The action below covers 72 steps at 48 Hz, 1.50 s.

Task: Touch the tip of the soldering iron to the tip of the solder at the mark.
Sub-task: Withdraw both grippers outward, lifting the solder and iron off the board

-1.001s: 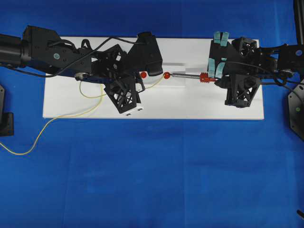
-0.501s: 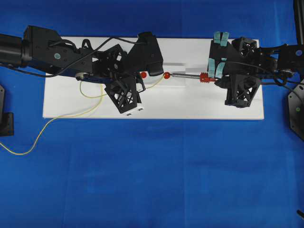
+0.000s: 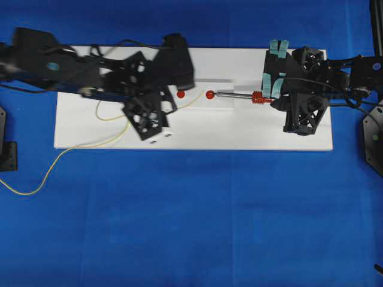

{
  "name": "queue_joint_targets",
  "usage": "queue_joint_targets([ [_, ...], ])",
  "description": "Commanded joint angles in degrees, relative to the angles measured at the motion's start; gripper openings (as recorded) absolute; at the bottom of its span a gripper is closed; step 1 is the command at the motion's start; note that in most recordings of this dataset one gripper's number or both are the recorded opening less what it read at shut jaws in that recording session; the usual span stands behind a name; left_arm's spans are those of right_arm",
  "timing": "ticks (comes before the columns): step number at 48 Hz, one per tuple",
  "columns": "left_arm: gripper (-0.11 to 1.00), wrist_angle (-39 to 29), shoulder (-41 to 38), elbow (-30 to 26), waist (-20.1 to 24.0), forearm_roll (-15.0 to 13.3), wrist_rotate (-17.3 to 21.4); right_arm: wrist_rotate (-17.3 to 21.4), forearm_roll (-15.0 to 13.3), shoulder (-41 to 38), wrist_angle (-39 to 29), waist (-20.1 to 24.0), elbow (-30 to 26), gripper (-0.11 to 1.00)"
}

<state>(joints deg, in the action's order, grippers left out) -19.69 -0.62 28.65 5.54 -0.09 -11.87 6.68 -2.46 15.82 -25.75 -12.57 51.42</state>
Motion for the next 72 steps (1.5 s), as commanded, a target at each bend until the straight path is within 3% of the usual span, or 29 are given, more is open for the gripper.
queue_joint_targets([
  [1,0.03,0.18,5.54,1.14,-0.44,0.18,-0.26,0.0,-0.09,0.35,0.53,-0.18,-1.32,0.06],
  [23,0.03,2.55,23.38,13.8,-1.49,0.18,-1.05,0.09,-0.09,0.35,1.23,-0.09,-1.41,0.06],
  [35,0.03,3.52,25.49,15.82,-1.85,0.18,-0.88,0.09,-0.18,3.34,1.23,-0.18,-1.58,0.06],
  [56,0.03,4.22,29.79,19.42,-2.11,0.18,-0.97,1.32,-0.18,23.03,2.29,-0.09,4.31,0.06],
  [66,0.03,6.06,30.76,20.3,-3.16,0.18,-1.05,1.67,0.44,22.15,3.16,0.0,4.66,0.06],
  [72,0.03,7.47,30.76,20.3,-6.68,-0.18,-1.14,3.34,1.85,21.8,4.39,2.2,4.57,0.06],
])
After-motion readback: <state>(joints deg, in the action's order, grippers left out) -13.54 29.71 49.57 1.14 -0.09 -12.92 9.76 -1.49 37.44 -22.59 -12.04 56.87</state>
